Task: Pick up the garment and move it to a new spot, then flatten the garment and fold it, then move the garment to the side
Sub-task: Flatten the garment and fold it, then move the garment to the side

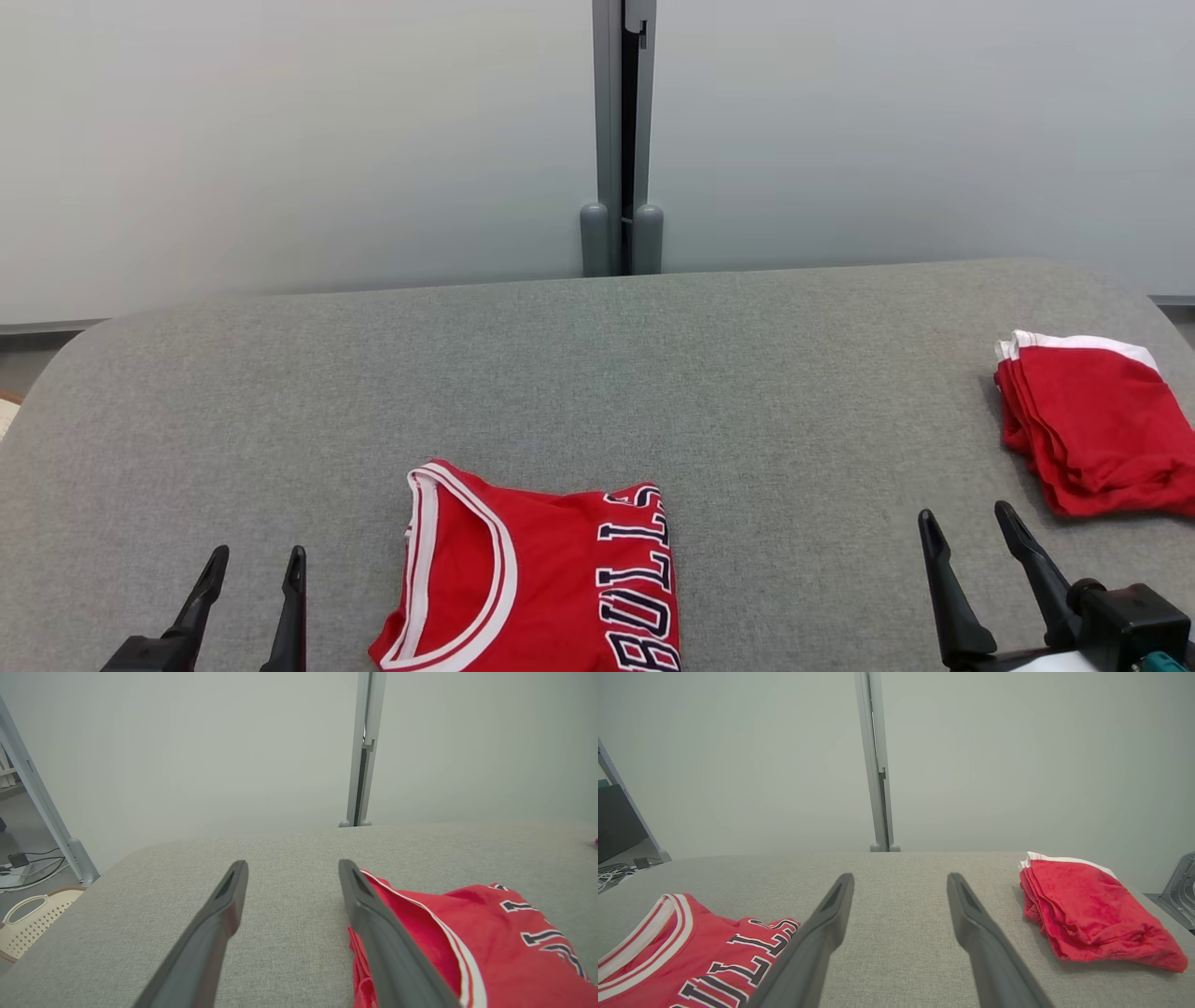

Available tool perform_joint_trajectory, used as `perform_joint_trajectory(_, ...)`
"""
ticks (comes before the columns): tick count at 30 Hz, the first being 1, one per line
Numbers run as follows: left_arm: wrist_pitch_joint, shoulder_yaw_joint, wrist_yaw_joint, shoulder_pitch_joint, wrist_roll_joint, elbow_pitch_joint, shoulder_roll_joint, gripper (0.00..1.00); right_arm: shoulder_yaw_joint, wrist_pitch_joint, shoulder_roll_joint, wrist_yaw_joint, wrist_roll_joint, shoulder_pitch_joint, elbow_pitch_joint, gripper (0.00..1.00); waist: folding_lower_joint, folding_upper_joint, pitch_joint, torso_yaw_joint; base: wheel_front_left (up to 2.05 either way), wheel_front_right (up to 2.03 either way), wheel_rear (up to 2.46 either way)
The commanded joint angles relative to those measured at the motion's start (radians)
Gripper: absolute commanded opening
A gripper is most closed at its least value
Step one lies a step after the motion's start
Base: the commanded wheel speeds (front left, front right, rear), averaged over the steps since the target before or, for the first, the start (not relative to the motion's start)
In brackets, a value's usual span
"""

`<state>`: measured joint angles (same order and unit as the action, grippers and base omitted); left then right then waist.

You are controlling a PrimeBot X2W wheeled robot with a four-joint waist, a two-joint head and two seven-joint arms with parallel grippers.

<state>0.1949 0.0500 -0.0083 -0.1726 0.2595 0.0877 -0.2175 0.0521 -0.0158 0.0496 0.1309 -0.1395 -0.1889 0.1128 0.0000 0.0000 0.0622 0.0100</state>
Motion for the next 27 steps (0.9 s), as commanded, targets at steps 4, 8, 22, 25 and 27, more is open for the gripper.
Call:
perform_joint_trajectory(4, -0.013, 0.001, 0.015, -0.021, 0.000, -0.008, -0.004, 1.00, -0.008, -0.018, 0.002, 0.000, -0.004, -0.031, 0.020, 1.00, 0.0000, 0.0000, 0.017, -0.005, 0.00, 0.00, 0.00)
perform_joint_trajectory(8, -0.024, 0.002, 0.021, -0.025, 0.005, -0.015, -0.004, 1.00, -0.015, -0.025, 0.002, 0.000, -0.009, -0.041, 0.028, 1.00, 0.0000, 0.0000, 0.025, -0.007, 0.00, 0.00, 0.00)
perform_joint_trajectory(22, -0.045, 0.010, 0.036, -0.035, 0.013, -0.029, -0.010, 1.00, -0.020, -0.035, 0.002, 0.000, -0.023, -0.036, 0.023, 1.00, 0.0000, 0.0000, 0.028, -0.008, 0.00, 0.00, 0.00)
perform_joint_trajectory(25, -0.045, 0.013, 0.036, -0.035, 0.015, -0.030, -0.009, 1.00, -0.021, -0.035, 0.002, 0.000, -0.022, -0.036, 0.021, 1.00, 0.0000, 0.0000, 0.027, -0.008, 0.00, 0.00, 0.00)
perform_joint_trajectory(27, -0.046, 0.015, 0.036, -0.031, 0.018, -0.032, -0.010, 1.00, -0.021, -0.037, 0.002, 0.000, -0.021, -0.034, 0.019, 1.00, 0.0000, 0.0000, 0.024, -0.007, 0.00, 0.00, 0.00)
